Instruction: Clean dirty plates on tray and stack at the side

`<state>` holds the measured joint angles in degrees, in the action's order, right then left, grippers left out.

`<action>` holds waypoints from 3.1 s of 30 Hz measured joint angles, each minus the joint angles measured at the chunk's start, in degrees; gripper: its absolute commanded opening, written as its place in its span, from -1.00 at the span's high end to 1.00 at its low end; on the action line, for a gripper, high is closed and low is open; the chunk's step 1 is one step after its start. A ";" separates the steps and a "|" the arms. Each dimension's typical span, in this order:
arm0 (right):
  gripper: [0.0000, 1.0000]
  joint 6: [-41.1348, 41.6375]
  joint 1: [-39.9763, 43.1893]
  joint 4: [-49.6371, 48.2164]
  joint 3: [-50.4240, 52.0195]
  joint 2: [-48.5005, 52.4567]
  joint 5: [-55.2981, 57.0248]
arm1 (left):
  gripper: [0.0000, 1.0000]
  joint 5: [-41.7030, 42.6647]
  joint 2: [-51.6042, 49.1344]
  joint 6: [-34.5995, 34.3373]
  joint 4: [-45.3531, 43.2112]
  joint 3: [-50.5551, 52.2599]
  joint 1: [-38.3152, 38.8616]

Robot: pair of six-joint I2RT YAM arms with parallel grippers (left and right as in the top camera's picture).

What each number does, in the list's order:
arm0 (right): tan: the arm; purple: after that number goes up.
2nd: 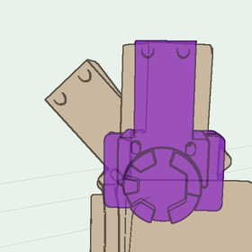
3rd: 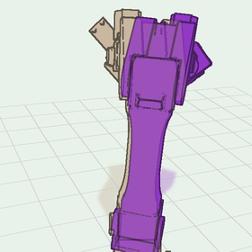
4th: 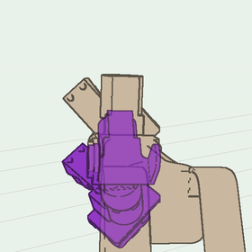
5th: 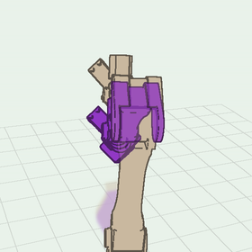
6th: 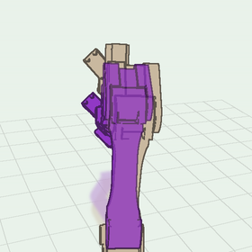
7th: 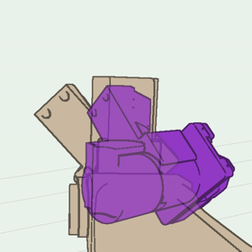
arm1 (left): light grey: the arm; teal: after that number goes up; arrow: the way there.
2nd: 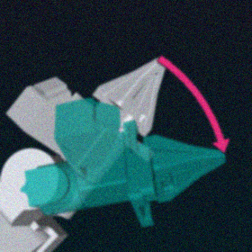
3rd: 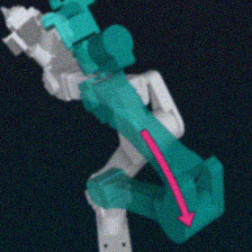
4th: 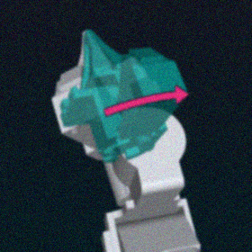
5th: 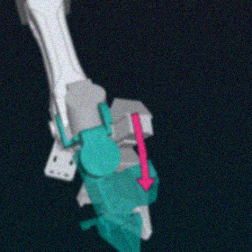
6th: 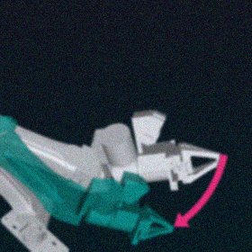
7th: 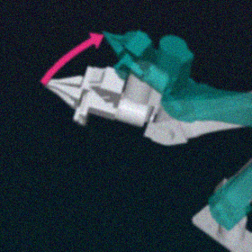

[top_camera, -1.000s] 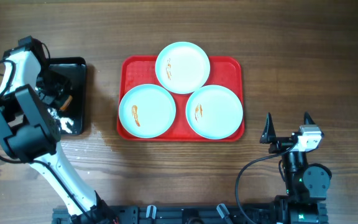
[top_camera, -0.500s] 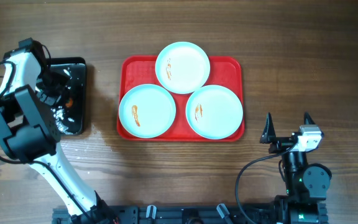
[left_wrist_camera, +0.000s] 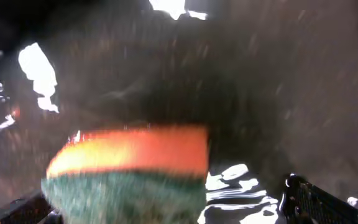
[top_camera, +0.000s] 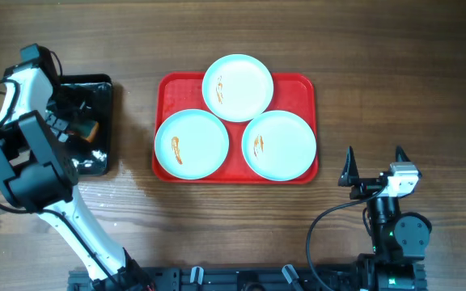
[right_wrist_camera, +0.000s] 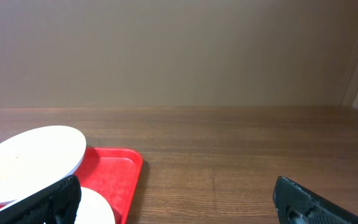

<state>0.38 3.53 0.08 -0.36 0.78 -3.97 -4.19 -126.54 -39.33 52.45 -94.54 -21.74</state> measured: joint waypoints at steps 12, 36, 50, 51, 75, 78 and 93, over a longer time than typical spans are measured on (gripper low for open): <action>-0.99 0.00 0.00 0.00 0.00 0.00 0.00 | 0.92 -1.14 0.00 -0.28 -2.38 0.00 -0.11; -0.99 0.00 0.00 0.00 0.00 0.00 0.00 | -0.99 2.43 5.64 -0.02 6.86 0.68 -0.09; -0.99 0.00 0.00 0.02 0.00 0.00 0.00 | -0.61 1.92 6.47 -0.02 -5.68 11.08 0.90; -1.00 0.02 0.00 0.02 0.00 0.00 0.00 | -0.60 1.79 6.49 0.00 -6.25 11.08 0.90; -0.99 0.00 0.00 0.00 0.00 0.00 0.00 | -0.99 1.90 6.75 1.70 -7.91 11.34 1.05; -1.00 0.00 0.00 0.02 0.00 0.00 0.00 | -0.89 1.90 6.75 1.70 -7.30 11.34 1.05; -0.99 0.02 0.00 0.02 0.00 0.00 0.00 | 0.92 2.14 6.73 1.57 -6.40 11.63 0.98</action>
<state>0.40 3.53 0.10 -0.36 0.78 -3.97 -2.04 -119.81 -37.76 46.04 -82.91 -20.75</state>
